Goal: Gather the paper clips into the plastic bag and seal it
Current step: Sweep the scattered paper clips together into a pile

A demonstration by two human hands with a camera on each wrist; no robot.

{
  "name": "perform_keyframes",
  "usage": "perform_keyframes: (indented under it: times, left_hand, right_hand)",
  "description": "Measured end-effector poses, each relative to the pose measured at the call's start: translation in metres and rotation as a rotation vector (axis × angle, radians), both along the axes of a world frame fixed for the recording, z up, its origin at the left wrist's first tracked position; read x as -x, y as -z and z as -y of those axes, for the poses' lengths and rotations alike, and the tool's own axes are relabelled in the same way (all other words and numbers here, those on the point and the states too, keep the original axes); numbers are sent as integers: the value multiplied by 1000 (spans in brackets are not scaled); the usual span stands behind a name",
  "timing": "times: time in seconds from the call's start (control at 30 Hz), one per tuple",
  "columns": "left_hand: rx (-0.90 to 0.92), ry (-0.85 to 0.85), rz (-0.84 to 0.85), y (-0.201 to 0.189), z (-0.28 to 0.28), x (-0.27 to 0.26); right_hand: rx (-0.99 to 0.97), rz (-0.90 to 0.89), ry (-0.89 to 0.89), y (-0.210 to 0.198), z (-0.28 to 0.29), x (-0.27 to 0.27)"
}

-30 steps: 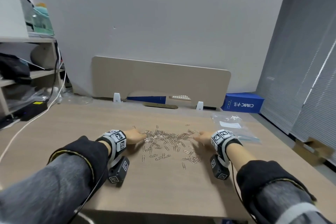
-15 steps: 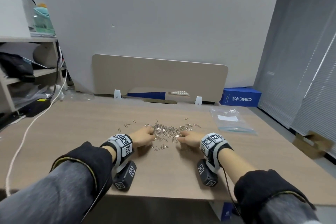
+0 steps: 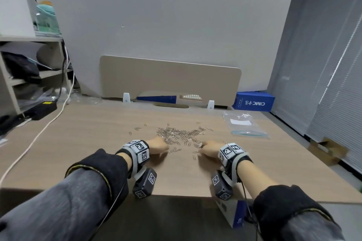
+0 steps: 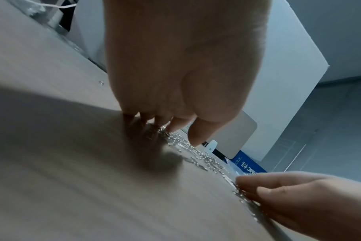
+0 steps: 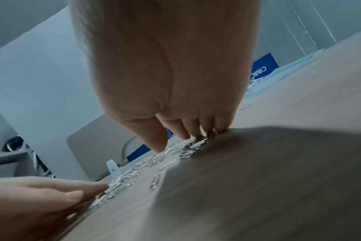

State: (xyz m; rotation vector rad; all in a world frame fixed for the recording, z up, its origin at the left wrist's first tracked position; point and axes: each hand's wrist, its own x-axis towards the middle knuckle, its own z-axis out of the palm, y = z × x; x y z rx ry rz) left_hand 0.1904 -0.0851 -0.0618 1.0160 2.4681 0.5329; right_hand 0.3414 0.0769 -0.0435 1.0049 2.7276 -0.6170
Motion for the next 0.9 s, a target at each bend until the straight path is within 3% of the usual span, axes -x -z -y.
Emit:
perform_keyframes:
  times: [0.13,0.27,0.33,0.4,0.5,0.57,0.67,0.9]
  left_hand:
    - [-185,23,145,-5,-6,4]
    - [-235,-124,17,-14,-2,18]
    - [-235,-152,31,-20,0,19]
    - [-154,-70,150,-26,-2,13]
    - [93,191,415,-35,-10,-1]
    - [196,292,514,-36,-18,-7]
    - [175,252,514,-30,-35,-7]
    - [-44,94,315,-25,-53,27]
  right_hand:
    - [204,-196,-21,-4,6,7]
    - [231,-335,40,-15,-18,2]
    - [281,-366,106,-17,-31,1]
    - [368,-254,101,-17,-36,-1]
    - [499,110,-70,-18,-28,-1]
    - [537,196,-133,-18,-22,7]
    - [551,112,-135,-15,-19,27]
    - [465,-251,-75,-4,-33,57]
